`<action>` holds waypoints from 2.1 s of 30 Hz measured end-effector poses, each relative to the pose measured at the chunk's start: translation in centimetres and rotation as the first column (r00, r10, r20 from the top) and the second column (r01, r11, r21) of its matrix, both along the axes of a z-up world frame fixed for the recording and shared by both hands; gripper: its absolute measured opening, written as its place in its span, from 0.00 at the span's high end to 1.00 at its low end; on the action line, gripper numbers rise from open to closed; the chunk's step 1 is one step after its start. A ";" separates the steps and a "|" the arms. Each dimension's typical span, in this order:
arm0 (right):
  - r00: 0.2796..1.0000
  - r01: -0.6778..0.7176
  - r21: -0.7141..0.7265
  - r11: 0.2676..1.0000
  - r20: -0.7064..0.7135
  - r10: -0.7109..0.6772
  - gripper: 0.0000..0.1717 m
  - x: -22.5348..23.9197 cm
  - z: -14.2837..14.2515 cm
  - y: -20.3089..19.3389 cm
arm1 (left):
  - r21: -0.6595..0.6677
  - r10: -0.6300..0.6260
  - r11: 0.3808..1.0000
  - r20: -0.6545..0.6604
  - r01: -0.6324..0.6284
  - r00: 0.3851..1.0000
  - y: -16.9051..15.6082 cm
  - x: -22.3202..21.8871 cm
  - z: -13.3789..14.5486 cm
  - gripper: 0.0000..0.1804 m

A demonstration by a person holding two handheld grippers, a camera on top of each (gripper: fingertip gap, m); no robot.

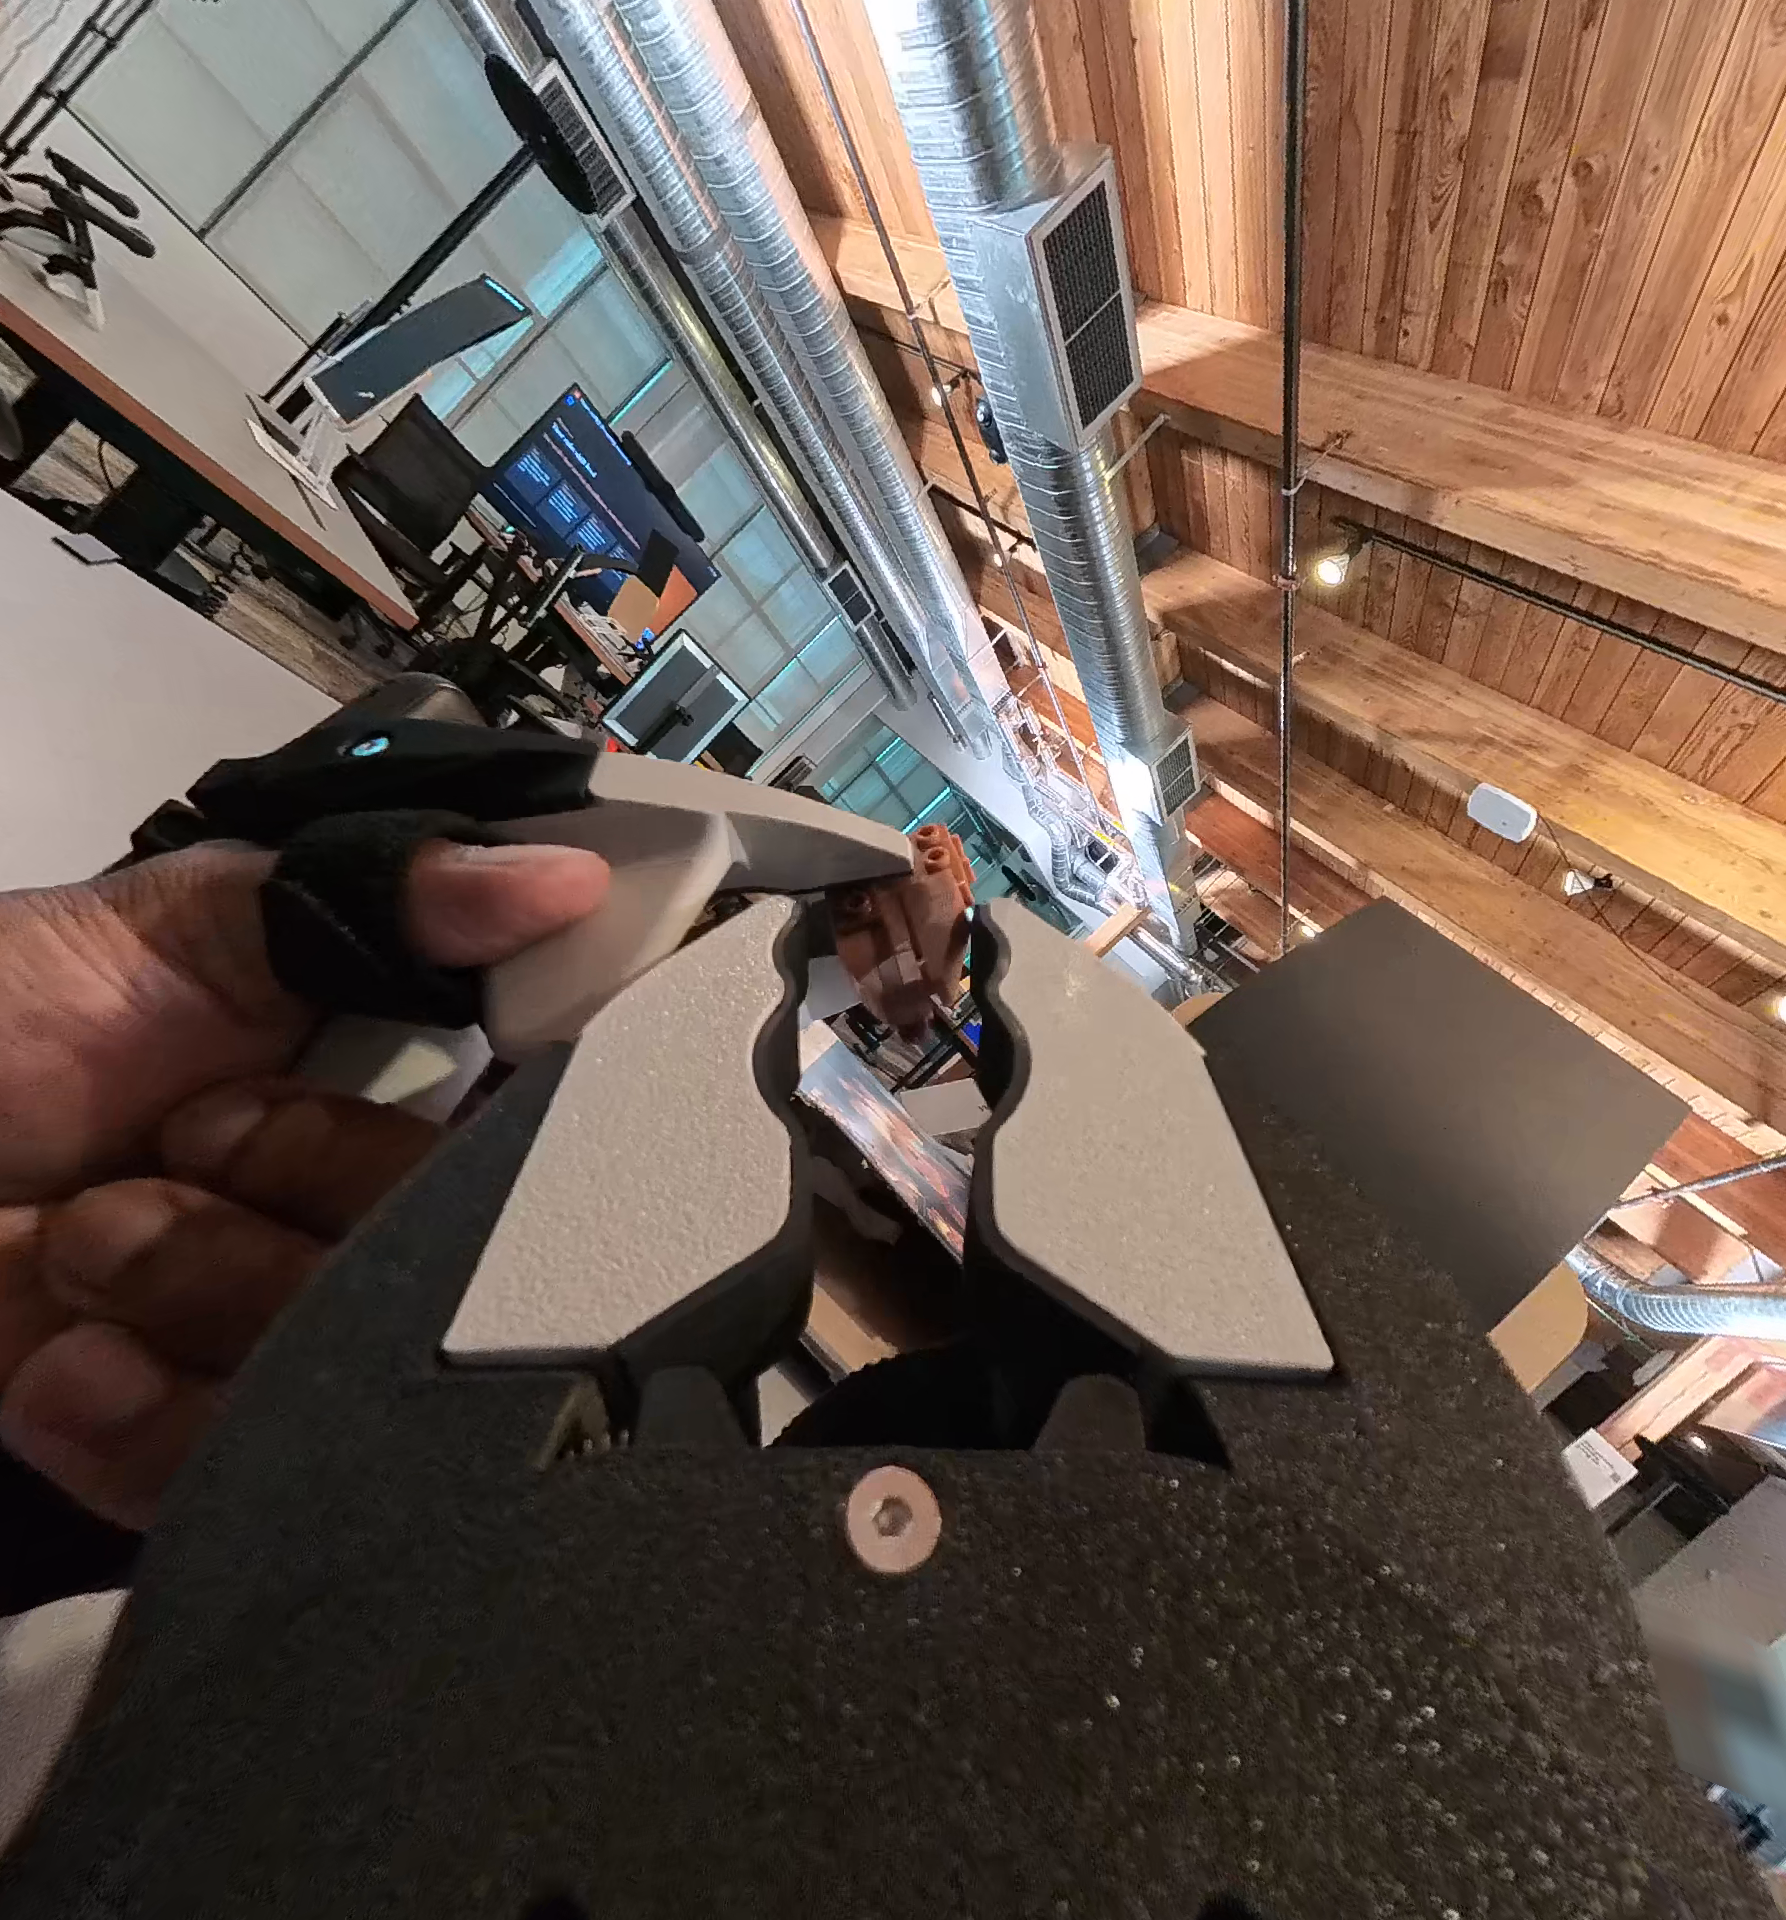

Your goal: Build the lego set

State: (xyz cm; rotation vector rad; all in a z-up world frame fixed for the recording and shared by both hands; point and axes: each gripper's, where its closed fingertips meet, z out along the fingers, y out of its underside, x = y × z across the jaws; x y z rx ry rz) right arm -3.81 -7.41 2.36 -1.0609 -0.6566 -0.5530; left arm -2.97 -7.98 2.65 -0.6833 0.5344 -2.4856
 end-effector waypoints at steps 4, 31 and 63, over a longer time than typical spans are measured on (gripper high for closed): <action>1.000 0.000 -0.004 1.000 -0.001 0.000 0.83 0.1 -0.1 0.0 | 0.001 -0.007 1.000 0.005 0.007 1.000 0.0 -0.1 0.1 0.92; 0.996 0.071 0.009 0.997 0.052 -0.071 0.87 0.8 -0.4 0.3 | 0.009 0.042 0.999 -0.032 -0.042 0.999 0.1 0.3 -0.2 0.92; 1.000 0.006 -0.086 0.996 -0.030 -0.009 0.87 1.8 -0.9 0.7 | 0.084 0.097 0.993 -0.157 -0.084 0.983 0.2 1.4 -1.1 0.90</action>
